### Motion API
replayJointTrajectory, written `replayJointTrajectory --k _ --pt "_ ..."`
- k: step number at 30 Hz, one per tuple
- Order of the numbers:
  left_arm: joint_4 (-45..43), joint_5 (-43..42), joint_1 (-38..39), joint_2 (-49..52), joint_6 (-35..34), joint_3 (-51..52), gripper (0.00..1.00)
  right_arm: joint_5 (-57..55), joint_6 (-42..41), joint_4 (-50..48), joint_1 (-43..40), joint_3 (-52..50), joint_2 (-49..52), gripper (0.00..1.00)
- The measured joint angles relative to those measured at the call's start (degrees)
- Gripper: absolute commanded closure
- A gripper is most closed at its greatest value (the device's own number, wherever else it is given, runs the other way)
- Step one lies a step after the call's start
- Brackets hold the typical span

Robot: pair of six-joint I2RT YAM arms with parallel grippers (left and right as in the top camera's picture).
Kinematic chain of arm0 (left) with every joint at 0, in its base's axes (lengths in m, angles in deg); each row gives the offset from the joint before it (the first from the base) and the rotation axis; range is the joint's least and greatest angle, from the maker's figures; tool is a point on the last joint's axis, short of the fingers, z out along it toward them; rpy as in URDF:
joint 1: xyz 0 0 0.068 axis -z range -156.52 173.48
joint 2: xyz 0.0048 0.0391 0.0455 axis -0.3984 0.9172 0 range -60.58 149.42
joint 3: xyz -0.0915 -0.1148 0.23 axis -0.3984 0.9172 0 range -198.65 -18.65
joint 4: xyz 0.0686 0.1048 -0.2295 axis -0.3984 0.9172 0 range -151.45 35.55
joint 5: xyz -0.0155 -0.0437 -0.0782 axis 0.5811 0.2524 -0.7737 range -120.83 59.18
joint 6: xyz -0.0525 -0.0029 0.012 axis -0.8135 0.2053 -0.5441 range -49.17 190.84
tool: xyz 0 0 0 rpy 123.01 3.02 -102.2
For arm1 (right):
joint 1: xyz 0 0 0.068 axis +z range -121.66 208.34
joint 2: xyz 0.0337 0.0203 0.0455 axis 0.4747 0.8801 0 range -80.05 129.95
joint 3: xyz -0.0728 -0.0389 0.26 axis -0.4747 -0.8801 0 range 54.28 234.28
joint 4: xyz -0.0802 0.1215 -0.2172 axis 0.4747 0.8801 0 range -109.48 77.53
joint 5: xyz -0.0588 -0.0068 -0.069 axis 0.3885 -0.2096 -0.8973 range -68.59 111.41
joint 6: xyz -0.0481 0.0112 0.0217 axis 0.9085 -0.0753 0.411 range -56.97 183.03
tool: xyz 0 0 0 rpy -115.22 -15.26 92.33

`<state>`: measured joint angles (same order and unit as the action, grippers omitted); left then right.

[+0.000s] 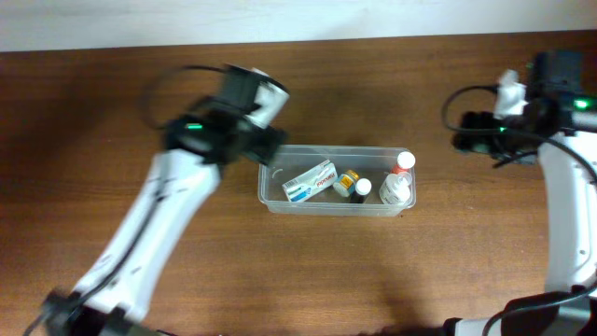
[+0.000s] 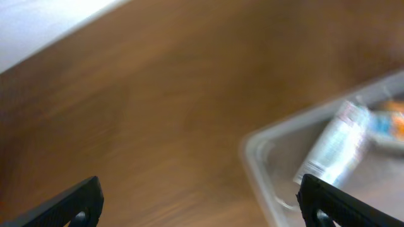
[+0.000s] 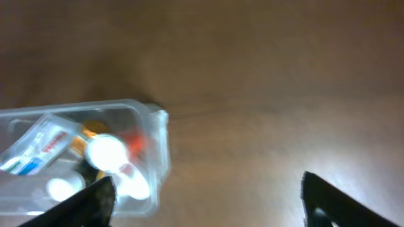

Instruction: Pack container

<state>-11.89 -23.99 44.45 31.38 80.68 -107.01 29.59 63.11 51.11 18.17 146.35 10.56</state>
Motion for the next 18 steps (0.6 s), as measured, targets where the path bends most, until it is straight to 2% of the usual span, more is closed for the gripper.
replayJointTrajectory --k 4,8,13,18 --pt "-0.1 0.6 -9.5 -3.2 -6.6 -0.5 0.0 0.2 1.6 -6.4 5.9 0.0 0.0 0.02" --pt "0.5 0.8 -15.9 -3.0 -10.0 -0.5 0.01 0.3 2.2 -10.9 8.5 0.0 0.0 0.02" --pt "3.7 0.2 -20.6 -3.0 -11.5 -0.5 0.01 0.3 2.9 -9.0 8.9 0.0 0.0 0.02" --pt "6.9 -0.8 -21.8 -6.7 -11.8 -0.1 0.01 0.3 2.2 -7.7 9.0 -0.3 -2.7 0.02"
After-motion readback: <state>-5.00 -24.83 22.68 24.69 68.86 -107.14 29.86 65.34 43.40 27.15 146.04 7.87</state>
